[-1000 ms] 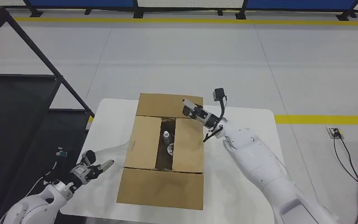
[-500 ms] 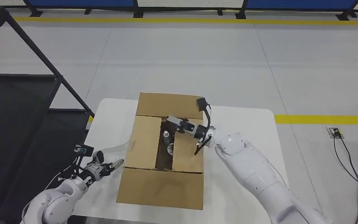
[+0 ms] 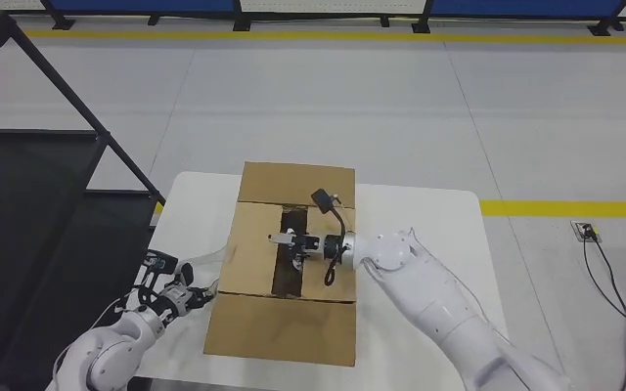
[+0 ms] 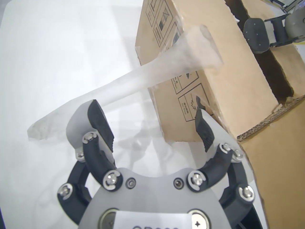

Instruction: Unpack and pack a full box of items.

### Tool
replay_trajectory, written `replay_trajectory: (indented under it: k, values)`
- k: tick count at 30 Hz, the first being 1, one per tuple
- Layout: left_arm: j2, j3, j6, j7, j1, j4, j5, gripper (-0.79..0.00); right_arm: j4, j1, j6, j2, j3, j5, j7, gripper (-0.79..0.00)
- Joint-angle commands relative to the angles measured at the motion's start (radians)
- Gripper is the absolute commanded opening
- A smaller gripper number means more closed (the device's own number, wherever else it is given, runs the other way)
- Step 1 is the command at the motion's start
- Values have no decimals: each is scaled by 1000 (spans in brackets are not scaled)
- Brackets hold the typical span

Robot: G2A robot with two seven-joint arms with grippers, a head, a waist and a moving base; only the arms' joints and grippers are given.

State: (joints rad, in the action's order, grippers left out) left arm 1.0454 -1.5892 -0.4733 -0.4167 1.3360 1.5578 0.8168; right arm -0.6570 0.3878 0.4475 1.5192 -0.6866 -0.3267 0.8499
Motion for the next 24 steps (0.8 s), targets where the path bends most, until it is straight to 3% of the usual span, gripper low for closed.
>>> replay_trajectory:
  k: [1, 14, 24]
  values:
    - [-1, 0, -2, 0, 3, 5, -1, 0, 10, -4, -7, 9, 8, 3, 15, 0]
    - [-6, -10, -11, 21, 43, 41, 5, 0, 101, -26, 56, 70, 5, -105, 88, 0]
    - [-15, -92, -31, 63, 108, 99, -16, 0, 143, -42, 136, 99, -33, -182, 86, 0]
